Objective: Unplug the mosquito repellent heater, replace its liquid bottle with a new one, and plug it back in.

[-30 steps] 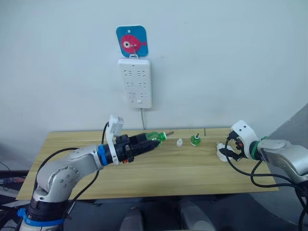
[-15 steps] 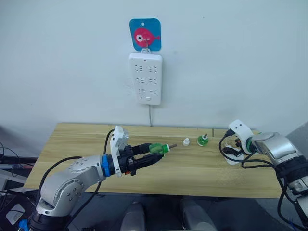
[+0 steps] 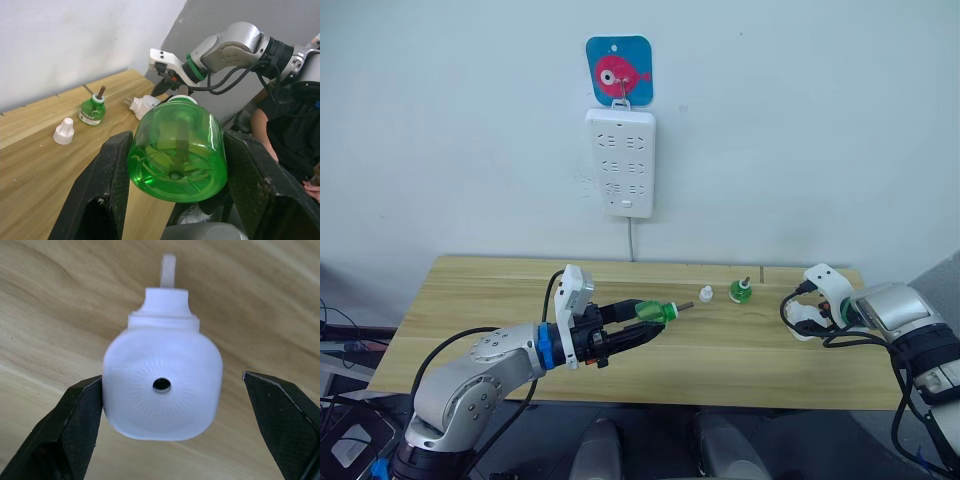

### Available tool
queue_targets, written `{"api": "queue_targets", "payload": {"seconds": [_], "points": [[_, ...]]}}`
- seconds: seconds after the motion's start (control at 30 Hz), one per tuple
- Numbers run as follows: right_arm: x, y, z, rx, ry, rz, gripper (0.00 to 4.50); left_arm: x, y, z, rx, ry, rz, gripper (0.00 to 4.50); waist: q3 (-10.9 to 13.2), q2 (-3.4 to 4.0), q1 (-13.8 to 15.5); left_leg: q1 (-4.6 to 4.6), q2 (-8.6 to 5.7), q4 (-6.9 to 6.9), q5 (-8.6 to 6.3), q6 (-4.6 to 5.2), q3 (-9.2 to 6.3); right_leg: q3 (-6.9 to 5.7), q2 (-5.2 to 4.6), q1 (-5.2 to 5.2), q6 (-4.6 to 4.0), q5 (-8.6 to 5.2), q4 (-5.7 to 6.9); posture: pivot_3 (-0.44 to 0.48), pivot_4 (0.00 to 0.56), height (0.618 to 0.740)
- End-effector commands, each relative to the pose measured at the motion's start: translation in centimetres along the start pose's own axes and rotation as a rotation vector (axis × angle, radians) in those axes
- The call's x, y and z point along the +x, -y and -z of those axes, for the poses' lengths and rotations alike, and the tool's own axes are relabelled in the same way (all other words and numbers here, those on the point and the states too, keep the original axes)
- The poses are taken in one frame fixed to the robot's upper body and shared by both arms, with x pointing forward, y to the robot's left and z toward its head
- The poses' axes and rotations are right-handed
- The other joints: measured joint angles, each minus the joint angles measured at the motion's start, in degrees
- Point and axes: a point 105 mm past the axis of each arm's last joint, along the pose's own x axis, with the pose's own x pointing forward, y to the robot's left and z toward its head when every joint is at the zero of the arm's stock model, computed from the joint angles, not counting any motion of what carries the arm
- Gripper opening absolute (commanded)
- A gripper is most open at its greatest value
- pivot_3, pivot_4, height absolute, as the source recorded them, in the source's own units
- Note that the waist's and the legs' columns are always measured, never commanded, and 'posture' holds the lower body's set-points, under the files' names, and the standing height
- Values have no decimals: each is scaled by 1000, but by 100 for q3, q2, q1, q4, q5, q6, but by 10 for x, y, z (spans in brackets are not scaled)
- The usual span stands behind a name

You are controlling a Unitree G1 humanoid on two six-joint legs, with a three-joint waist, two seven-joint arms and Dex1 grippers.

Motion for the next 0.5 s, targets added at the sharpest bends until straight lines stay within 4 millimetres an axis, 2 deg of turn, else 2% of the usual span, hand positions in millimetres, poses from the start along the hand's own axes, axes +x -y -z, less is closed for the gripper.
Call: {"api": "queue_targets", "payload": {"seconds": [0.03,0.5], "points": [[-6,8,-8,1,25,12,4500,2,7,-4,29,18,37,2376,13,1,-3,0,0,0,0,0,0,0,0,0,0,0,0,-16,180,711],[7,1,-14,-45,28,-21,4500,3,6,-2,26,16,41,2376,42,-2,-4,-1,0,0,0,0,-2,-2,0,0,0,1,0,-14,177,711]]}}
